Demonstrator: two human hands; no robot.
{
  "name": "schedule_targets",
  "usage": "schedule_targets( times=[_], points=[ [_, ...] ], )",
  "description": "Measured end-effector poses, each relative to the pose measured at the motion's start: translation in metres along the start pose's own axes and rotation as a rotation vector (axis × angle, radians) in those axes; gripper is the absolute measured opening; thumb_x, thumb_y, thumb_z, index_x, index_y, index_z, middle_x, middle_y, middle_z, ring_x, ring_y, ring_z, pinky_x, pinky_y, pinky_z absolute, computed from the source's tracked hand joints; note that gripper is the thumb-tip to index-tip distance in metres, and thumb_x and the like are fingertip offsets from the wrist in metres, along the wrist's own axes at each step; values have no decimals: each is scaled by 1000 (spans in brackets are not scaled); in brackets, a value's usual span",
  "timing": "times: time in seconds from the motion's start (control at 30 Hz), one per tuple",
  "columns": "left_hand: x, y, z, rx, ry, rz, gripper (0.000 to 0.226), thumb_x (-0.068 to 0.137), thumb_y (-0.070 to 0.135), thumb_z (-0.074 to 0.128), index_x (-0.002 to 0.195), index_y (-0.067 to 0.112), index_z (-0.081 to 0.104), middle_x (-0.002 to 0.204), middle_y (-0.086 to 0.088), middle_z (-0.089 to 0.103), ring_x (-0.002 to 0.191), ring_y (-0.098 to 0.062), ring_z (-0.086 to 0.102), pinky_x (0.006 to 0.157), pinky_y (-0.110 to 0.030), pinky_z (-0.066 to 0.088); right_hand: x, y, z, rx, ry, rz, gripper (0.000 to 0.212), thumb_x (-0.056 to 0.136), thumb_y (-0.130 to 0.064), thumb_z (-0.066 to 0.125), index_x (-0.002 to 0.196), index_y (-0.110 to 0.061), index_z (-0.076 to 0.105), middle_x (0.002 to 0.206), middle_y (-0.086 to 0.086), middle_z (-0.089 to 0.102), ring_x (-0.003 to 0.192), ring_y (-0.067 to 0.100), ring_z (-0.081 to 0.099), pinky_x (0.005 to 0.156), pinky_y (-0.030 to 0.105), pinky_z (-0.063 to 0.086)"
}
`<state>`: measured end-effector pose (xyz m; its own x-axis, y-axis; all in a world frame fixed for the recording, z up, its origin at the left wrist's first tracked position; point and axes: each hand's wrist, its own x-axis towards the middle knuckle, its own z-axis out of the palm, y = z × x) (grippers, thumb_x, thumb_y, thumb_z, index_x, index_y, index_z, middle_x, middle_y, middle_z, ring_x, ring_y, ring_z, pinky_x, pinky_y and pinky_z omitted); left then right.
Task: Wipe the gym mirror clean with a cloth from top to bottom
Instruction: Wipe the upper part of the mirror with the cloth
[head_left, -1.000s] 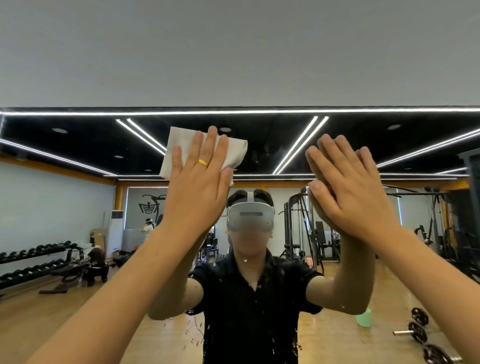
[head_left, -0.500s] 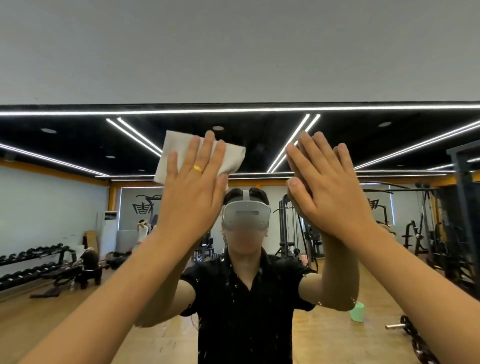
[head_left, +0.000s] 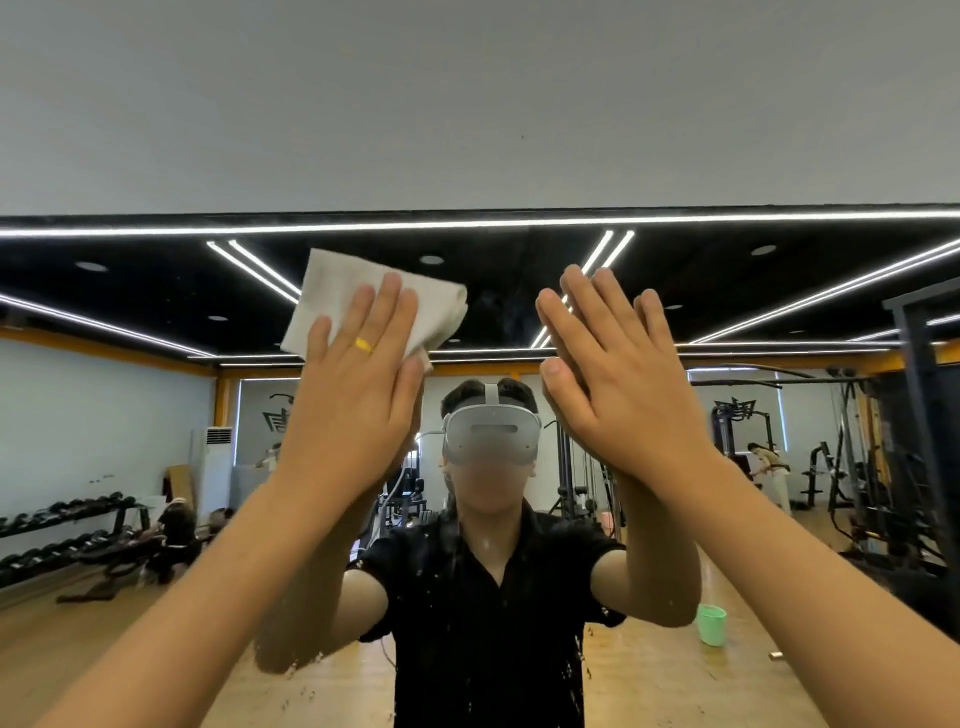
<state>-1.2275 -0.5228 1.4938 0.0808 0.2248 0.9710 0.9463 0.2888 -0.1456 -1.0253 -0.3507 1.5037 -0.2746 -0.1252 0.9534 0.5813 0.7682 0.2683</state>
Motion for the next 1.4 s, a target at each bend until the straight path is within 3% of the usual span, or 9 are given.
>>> schedule_targets(
  times=[0.1,0.37,0.83,1.17,1.4],
  points=[
    [-16,0,3,-10,-7,-11,60,109,45,20,164,22,16,171,4,8,158,-10,-2,127,-35,-6,0,-1,1,4,8,2,62,106,-47,24,165,-26,21,173,1,9,160,19,-1,129,51,1],
    [48,-7,-6,170,-19,16,60,108,50,16,164,30,16,172,0,9,159,-22,5,125,-50,-3,-1,1,1,-16,2,-5,63,106,-49,22,165,-28,18,173,1,8,160,19,-2,129,48,-4],
    [-11,14,5,66,-32,-72,63,107,49,18,164,24,15,172,3,5,158,-15,-2,125,-43,-4,0,0,-2,5,9,-21,64,106,-49,20,165,-24,21,172,5,13,160,24,4,129,51,1],
    [79,23,-5,110,-31,-91,57,112,36,23,165,23,8,173,-3,-2,159,-24,-4,126,-51,-3,0,0,-2,-17,4,-14,63,107,-49,21,165,-24,20,173,4,12,160,23,3,129,51,0],
    [34,14,-1,68,-44,-9,59,109,39,18,165,21,13,173,-4,5,159,-23,2,125,-52,1,0,0,-1,-10,8,-1,61,107,-46,24,165,-25,21,173,2,11,160,20,1,129,49,-1]
  ],
)
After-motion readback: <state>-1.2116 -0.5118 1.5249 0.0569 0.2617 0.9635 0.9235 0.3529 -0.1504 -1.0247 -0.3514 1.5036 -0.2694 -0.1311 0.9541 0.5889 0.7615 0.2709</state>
